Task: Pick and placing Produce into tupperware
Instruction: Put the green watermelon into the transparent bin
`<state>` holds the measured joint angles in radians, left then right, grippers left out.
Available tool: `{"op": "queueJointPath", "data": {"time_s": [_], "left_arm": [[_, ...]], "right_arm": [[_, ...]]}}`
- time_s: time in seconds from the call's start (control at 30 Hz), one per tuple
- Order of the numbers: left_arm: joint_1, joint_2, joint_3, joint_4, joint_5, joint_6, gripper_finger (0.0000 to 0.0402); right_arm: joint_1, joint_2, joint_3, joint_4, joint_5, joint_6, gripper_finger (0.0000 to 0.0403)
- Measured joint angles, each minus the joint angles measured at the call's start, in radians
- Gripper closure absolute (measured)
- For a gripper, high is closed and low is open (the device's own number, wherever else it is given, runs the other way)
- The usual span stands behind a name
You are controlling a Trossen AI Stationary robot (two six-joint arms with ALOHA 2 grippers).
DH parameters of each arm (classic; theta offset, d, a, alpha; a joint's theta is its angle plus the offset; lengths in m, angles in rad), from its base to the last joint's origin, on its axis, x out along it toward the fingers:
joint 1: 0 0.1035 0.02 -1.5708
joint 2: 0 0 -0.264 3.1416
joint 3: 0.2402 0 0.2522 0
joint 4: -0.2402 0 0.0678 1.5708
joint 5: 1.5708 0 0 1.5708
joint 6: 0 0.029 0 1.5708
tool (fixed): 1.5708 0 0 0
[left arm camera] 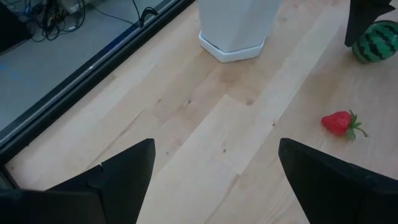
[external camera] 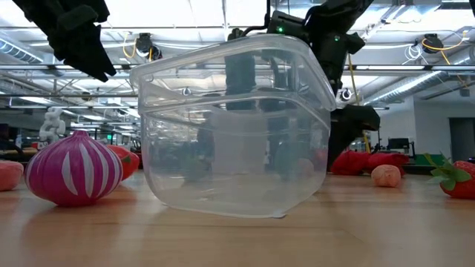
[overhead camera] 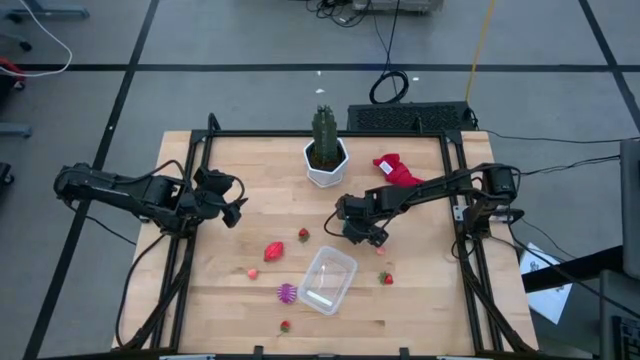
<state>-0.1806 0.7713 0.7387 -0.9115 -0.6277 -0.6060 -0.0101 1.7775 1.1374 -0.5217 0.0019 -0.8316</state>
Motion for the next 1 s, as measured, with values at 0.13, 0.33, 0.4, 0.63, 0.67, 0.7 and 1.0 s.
{"op": "queueJointPath", "data": {"time_s": [0.13, 0.33, 0.4, 0.63, 0.67, 0.7, 1.0], "left_arm": [[0.000, 0.000, 0.000, 0.000, 0.000, 0.000, 0.0053], [0.000, 0.000, 0.000, 0.000, 0.000, 0.023, 0.0053], [0.000, 0.000, 0.000, 0.000, 0.000, 0.025, 0.0053], [0.000, 0.000, 0.000, 0.000, 0.000, 0.024, 0.0053], [0.000, 0.000, 0.000, 0.000, 0.000, 0.024, 0.0053], [0.000, 0.000, 0.000, 0.000, 0.000, 0.023, 0.0053], [0.000, 0.000, 0.000, 0.000, 0.000, 0.022, 0.0053]], "right_arm": [[0.000, 0.000, 0.000, -0.001, 0.001, 0.006, 0.0022], [0.000, 0.000, 0.000, -0.002, 0.003, 0.040, 0.0022], [0.000, 0.000, 0.000, -0.002, 0.003, 0.055, 0.0022], [0.000, 0.000, 0.000, -0.003, 0.003, 0.060, 0.0022], [0.000, 0.000, 0.000, -0.003, 0.004, 0.061, 0.0022], [0.000, 0.000, 0.000, -0.004, 0.004, 0.066, 0.0022], [0.000, 0.000, 0.000, -0.005, 0.004, 0.090, 0.0022]]}}
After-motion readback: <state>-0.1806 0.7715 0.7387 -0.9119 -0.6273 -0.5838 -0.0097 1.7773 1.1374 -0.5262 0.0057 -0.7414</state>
